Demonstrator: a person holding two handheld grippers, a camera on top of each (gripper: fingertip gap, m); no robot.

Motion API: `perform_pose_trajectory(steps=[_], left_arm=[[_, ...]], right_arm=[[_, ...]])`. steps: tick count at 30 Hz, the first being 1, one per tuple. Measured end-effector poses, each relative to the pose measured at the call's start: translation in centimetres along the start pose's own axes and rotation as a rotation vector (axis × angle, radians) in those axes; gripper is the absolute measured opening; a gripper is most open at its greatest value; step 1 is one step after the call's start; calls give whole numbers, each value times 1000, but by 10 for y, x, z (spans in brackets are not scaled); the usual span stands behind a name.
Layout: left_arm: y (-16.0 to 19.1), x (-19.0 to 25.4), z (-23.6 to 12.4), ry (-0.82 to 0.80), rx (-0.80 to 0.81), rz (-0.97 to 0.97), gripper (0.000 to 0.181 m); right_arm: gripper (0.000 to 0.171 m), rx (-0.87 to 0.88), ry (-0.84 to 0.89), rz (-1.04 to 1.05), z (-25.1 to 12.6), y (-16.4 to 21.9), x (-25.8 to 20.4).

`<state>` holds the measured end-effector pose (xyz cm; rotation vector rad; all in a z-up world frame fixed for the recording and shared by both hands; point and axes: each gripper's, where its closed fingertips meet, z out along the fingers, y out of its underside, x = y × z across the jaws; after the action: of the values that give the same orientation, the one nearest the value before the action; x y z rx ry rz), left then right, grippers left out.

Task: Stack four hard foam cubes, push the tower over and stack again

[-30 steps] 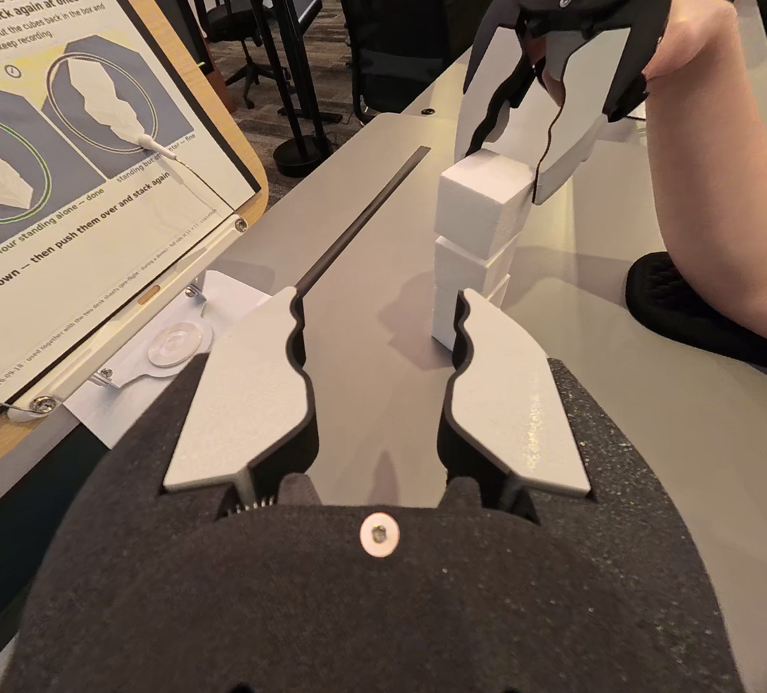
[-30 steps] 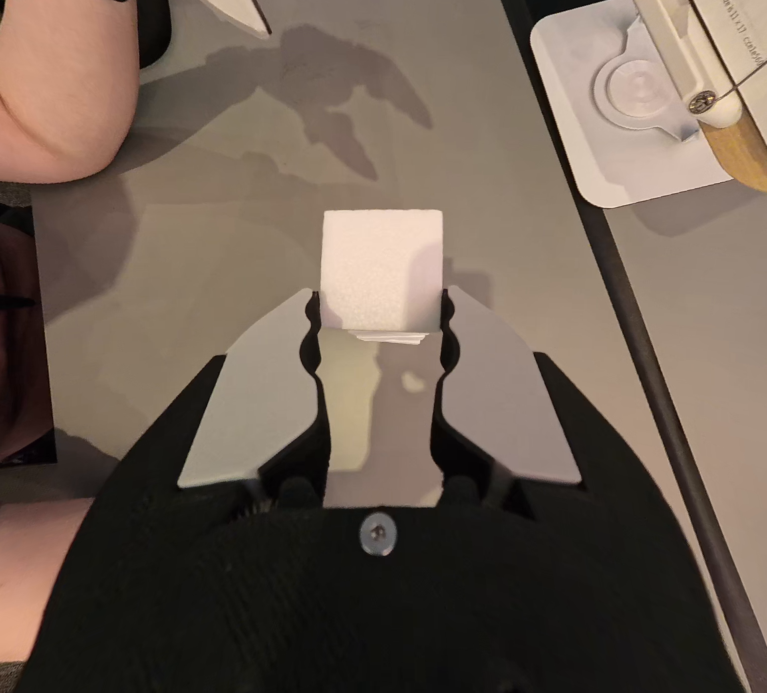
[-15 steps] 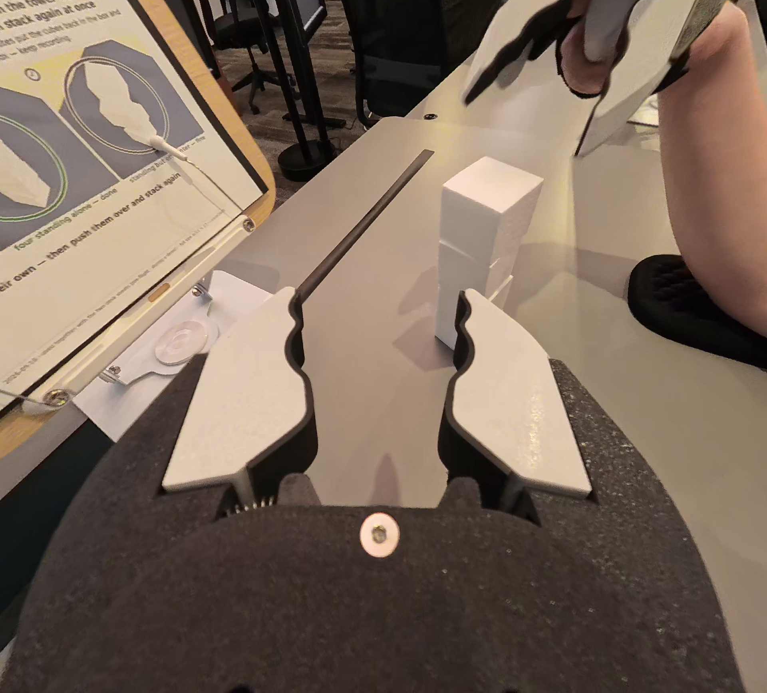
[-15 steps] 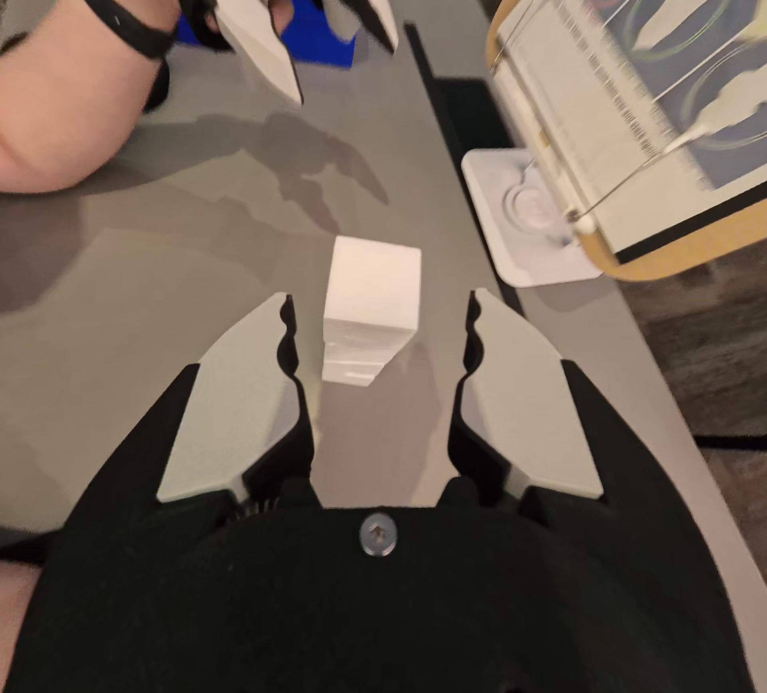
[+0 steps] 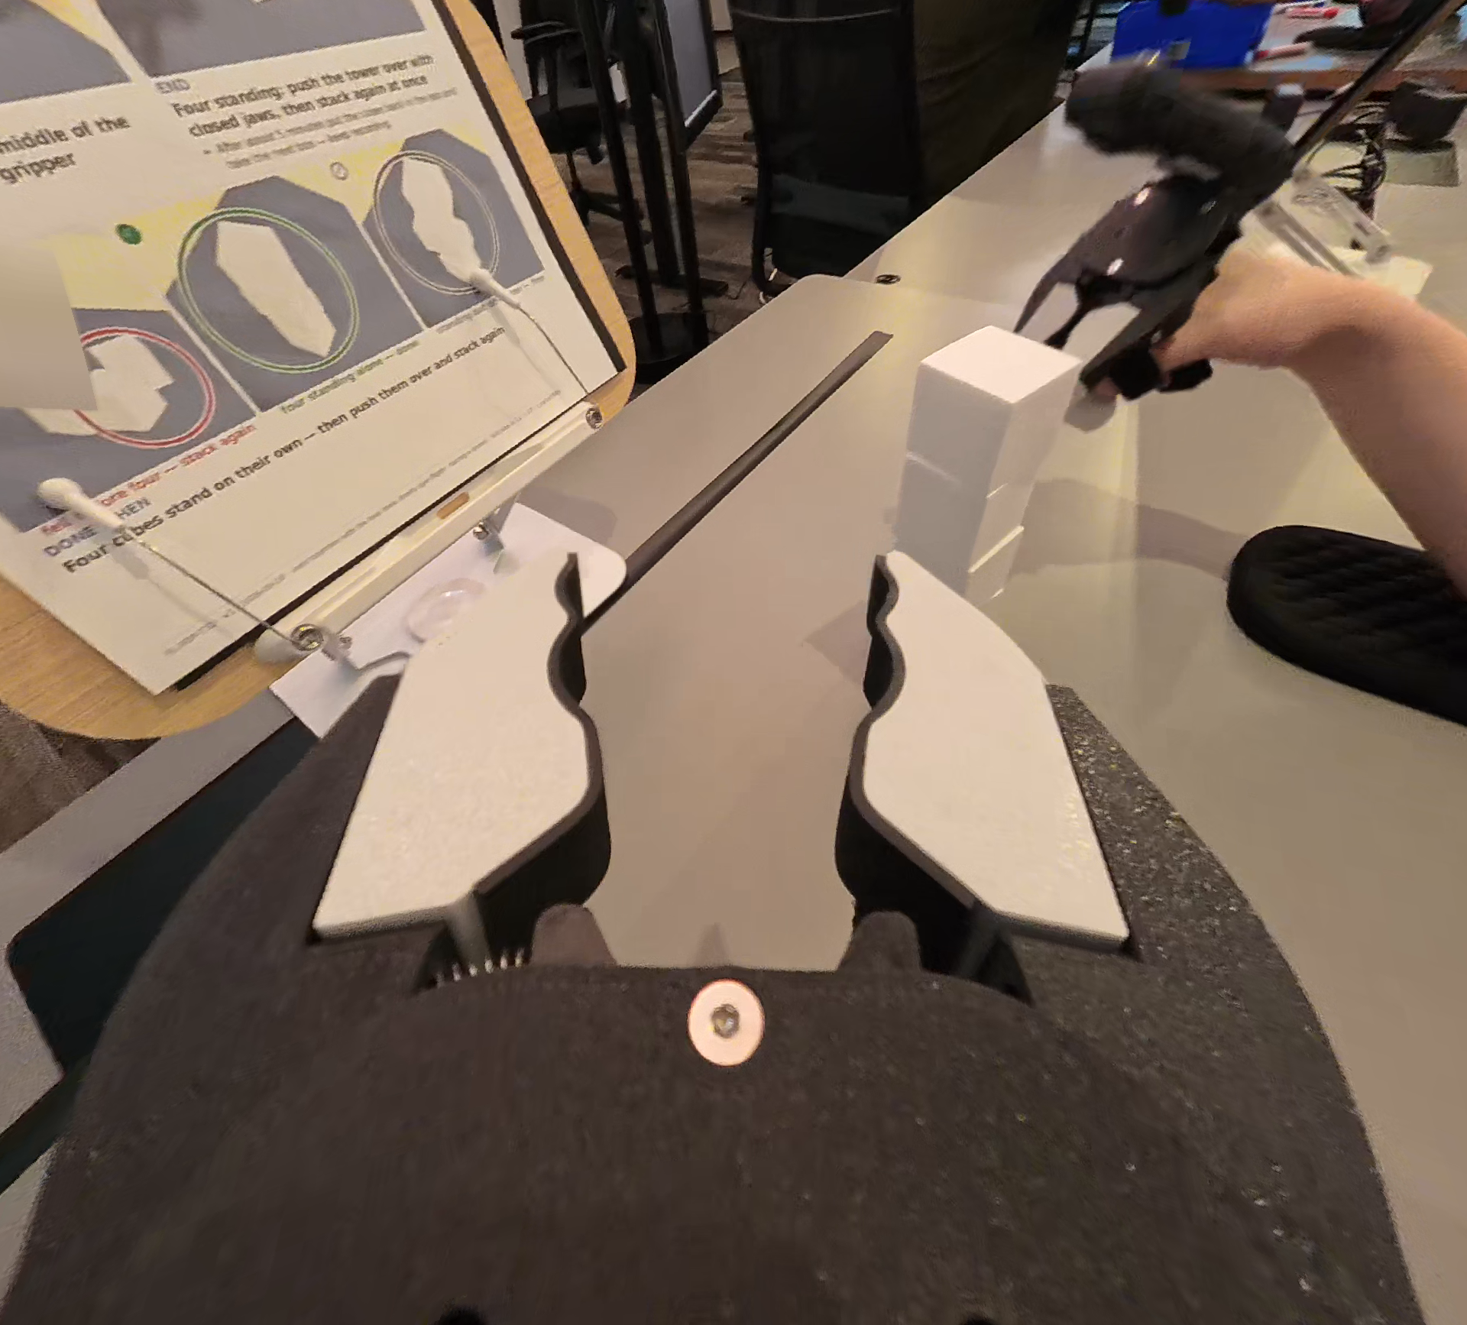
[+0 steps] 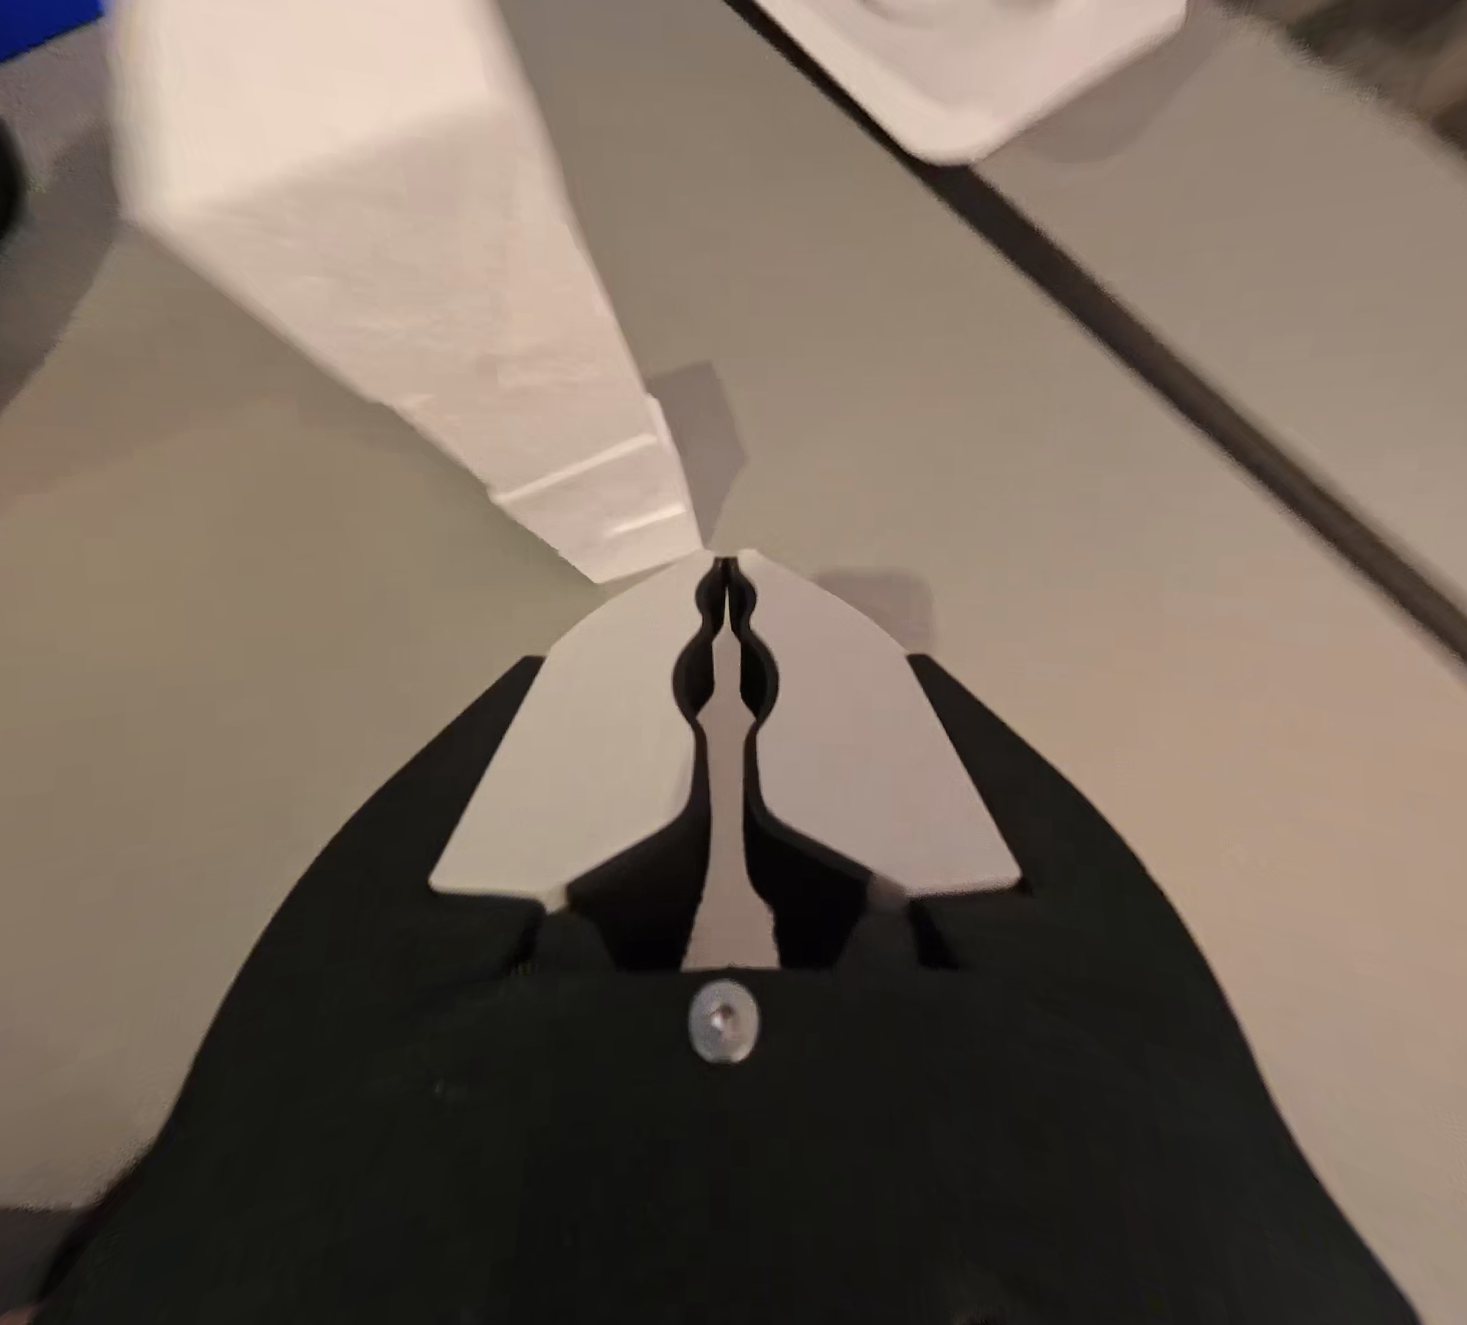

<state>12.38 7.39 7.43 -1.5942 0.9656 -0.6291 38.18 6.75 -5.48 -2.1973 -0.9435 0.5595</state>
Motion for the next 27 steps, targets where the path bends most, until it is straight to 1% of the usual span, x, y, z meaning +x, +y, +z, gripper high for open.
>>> perform_pose_trajectory(steps=[2,4,6,8,13,21,24,27], left_arm=[[1,0,-3,-1,-2,3,69],[2,0,-5,-1,-3,13,68],[3,-1,-6,-9,-10,19,68],[3,-4,-6,-25,-16,23,68],[6,-6,-2,-36,-35,25,67],[9,-8,3,-70,-76,48,67],[11,-11,0,-98,-90,53,67],[16,-21,-8,-155,-119,56,67]], right_arm=[[1,-86,23,127,23,26,11],[1,-148,14,201,41,46,14],[1,-178,8,257,52,55,16],[1,-184,2,281,57,56,15],[1,-108,-47,222,56,24,-7],[1,-32,-30,-72,58,-37,-65],[1,-30,-47,-142,61,-49,-82],[1,-27,-28,-182,59,-53,-81]])
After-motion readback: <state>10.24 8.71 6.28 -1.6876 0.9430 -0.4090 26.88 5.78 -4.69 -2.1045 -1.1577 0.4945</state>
